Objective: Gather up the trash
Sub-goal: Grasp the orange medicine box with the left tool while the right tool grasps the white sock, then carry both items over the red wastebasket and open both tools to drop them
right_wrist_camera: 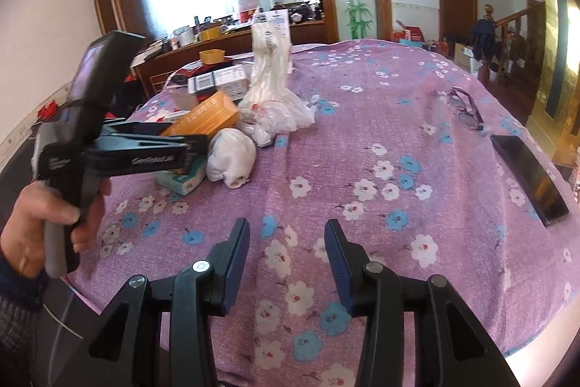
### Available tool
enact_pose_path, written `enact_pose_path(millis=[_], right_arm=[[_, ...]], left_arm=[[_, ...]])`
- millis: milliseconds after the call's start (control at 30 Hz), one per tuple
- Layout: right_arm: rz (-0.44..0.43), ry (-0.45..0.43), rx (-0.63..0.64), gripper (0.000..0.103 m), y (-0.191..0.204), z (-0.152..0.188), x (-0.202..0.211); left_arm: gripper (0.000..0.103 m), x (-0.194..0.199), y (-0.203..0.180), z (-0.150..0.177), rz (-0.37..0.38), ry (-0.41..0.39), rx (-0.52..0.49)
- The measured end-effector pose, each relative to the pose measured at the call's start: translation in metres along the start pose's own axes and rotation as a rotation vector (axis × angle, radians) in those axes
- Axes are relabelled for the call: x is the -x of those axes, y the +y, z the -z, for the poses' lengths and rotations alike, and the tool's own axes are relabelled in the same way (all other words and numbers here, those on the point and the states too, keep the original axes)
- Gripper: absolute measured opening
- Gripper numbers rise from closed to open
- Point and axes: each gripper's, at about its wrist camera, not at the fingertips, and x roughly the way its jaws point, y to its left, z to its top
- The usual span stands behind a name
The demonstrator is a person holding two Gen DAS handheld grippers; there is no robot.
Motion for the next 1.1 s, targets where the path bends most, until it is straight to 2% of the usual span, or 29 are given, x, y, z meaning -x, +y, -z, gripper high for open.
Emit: enact_pose_path(millis=[100, 267, 367, 533, 633, 667, 767, 800, 933, 1100], right_arm=[[-0.060, 0.006, 0.021, 0.046, 0.005, -0.009, -0.003], [-0.171, 0.031, 0.033, 0.046, 0.013, -0.032, -0.018], [-0.194, 0.058, 0.040, 0.046, 0.020, -0.045, -0.039], [-0.203, 0.129, 0.029, 0.046, 0.030, -0.065, -0.083], [-0.164, 0.174, 0.013, 0.046, 0.031, -0.070, -0.109], [-0.172, 0.189, 0.009, 0.041, 0.032, -0.069, -0.114], [-0.190, 0.180, -0.015, 0.026, 0.030, -0.067, -0.112], [-0.188, 0.169, -0.010, 0.025, 0.031, -0.065, -0.107], [-0.187, 0.126, -0.017, 0.024, 0.027, -0.059, -0.084], [-0.212, 0.107, -0.009, 0.024, 0.028, -0.055, -0.062]], left_arm=[[0.053, 0.007, 0.006, 0.004, 0.018, -0.039, 0.040], [0.053, 0.038, 0.024, 0.025, 0.051, -0.108, 0.149], [0.053, 0.057, 0.037, 0.044, 0.057, -0.134, 0.202], [0.053, 0.066, 0.056, 0.078, 0.033, -0.086, 0.268], [0.053, 0.058, 0.063, 0.093, -0.002, -0.023, 0.305], [0.053, 0.053, 0.066, 0.096, -0.012, -0.002, 0.315], [0.053, 0.041, 0.072, 0.099, -0.018, 0.046, 0.341], [0.053, 0.037, 0.073, 0.099, -0.015, 0.053, 0.350], [0.050, 0.032, 0.074, 0.097, -0.016, 0.042, 0.357], [0.050, 0.045, 0.075, 0.097, -0.017, -0.022, 0.382]])
